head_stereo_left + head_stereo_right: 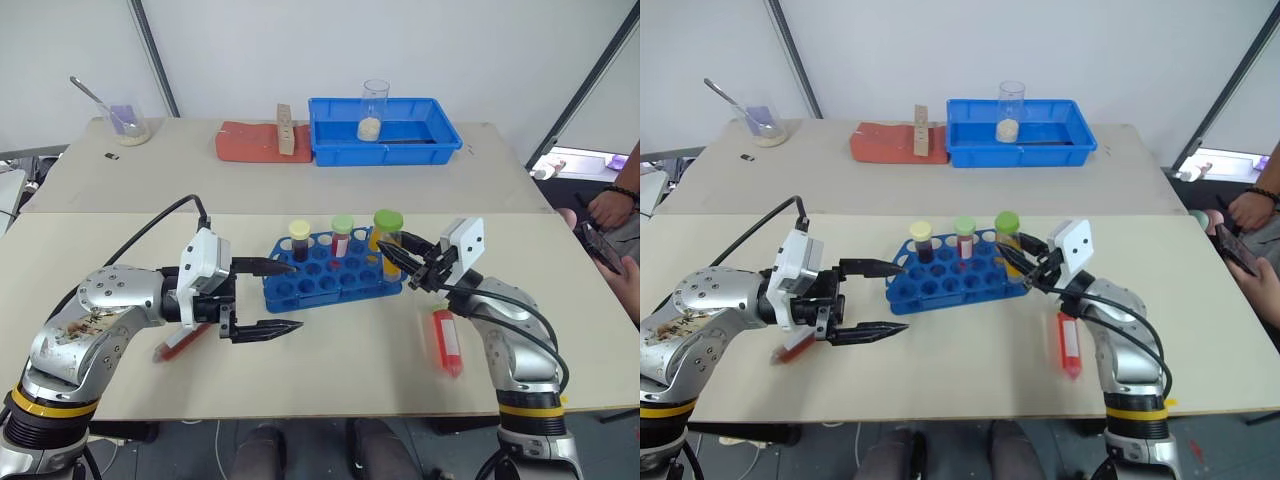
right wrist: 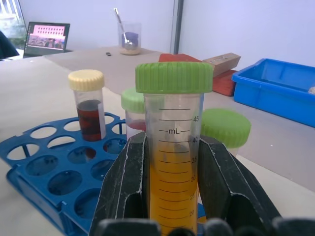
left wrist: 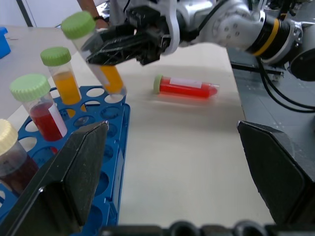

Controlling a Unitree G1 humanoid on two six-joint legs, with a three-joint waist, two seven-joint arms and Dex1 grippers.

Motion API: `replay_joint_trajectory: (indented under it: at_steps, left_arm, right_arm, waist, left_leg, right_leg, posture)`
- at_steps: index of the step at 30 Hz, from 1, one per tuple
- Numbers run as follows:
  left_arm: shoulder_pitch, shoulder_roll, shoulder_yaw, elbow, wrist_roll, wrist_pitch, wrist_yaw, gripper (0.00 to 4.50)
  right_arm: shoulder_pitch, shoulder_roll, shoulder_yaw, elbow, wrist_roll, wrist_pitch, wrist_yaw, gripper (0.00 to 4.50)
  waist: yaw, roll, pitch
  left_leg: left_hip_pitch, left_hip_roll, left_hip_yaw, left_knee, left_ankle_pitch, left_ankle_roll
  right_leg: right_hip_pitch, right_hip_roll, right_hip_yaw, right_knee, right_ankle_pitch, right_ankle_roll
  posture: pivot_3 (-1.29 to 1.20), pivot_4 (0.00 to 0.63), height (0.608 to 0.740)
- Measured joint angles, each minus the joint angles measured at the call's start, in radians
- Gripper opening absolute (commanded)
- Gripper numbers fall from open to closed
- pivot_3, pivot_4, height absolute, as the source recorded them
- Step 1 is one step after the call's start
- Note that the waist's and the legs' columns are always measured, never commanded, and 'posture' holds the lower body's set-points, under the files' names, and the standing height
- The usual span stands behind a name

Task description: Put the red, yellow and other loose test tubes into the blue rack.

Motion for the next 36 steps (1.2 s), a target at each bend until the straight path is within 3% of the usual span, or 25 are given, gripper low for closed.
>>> replay_joint_trajectory:
  at_steps: [29,31,36]
  left_arm:
    - [-0.022,-0.032,-0.001,-0.026,-0.065,0.072,0.102,4.50]
    - [-0.022,-0.034,-0.001,-0.026,-0.065,0.072,0.107,4.50]
    - [-0.022,-0.039,-0.001,-0.034,-0.065,0.073,0.116,4.50]
  right_arm:
    - [0.092,0.119,0.052,0.086,0.009,-0.222,-0.214,0.96]
    - [0.097,0.119,0.054,0.087,0.012,-0.231,-0.211,1.97]
    - [0.133,0.085,0.055,0.092,0.011,-0.225,-0.201,3.62]
  waist:
    - [-0.014,0.000,0.000]
    - [-0.014,0.000,0.000]
    - [-0.016,0.000,0.000]
  left_leg:
    - [0.000,0.000,-0.001,0.000,0.000,0.000]
    - [0.000,0.000,-0.001,0.000,0.000,0.000]
    - [0.000,0.000,-0.001,0.000,0.000,0.000]
  right_leg:
    - [0.001,0.000,0.000,0.000,0.000,-0.001]
    - [0.001,0.000,0.000,0.000,0.000,-0.001]
    - [0.000,0.000,0.000,-0.001,-0.001,-0.001]
  posture:
    - [0.00,0.150,0.740]
    - [0.00,0.150,0.740]
    - [0.00,0.150,0.740]
